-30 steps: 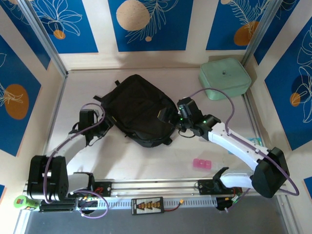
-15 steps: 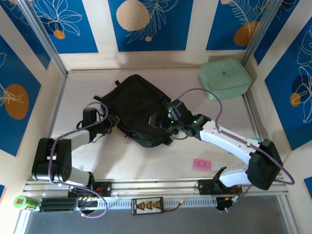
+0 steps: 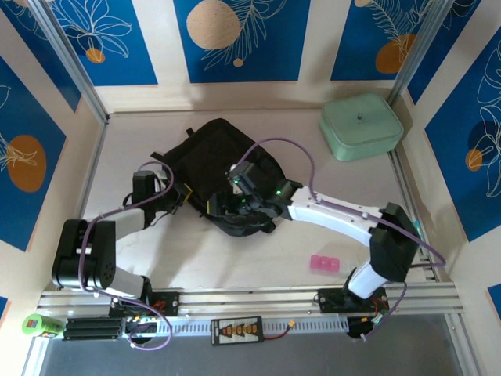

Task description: Pack books, pencil case, and school supplies into a backpack

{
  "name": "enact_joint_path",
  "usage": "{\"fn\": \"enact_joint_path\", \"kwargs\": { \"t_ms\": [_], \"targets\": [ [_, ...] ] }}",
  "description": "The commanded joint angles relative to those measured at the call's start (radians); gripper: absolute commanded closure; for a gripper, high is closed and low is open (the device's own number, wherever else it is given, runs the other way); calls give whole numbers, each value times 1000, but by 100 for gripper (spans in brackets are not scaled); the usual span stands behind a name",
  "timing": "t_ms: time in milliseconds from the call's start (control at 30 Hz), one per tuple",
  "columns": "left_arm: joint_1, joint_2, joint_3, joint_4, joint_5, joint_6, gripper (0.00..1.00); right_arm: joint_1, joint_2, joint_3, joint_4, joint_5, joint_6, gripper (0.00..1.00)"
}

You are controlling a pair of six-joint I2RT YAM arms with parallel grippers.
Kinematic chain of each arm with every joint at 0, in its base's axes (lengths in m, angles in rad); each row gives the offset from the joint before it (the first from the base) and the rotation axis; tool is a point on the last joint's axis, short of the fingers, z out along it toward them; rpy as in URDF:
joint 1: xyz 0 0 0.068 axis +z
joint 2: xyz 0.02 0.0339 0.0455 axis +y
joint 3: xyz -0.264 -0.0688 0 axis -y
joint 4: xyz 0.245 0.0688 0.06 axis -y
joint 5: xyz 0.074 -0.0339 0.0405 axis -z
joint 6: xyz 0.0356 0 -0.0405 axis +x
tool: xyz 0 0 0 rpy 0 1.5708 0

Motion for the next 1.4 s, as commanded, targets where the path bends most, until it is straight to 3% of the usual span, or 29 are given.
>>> {"fn": "enact_joint_path", "kwargs": {
  "t_ms": [0,300,467,667,1100,1367],
  "targets": [
    [-24,-83,54,49,5,-25,100,18,74,56,-78,-21,-18,36],
    [-106,-146,100,1,-49,-68,100,-29,144,80,-143,72,40,38],
    [-143,-146,108,2,-50,-86,100,-105,136,35,-100,85,24,30],
    [-190,-93,118,40,-46,-105,100,-158,123,43,-73,67,-37,29],
    [-200,-54,112,67,-48,-96,100,-87,46,27,-120,77,116,40],
    [-200,-50,110,76,-43,-93,100,-52,149,167,-259,227,214,30]
  ]
}}
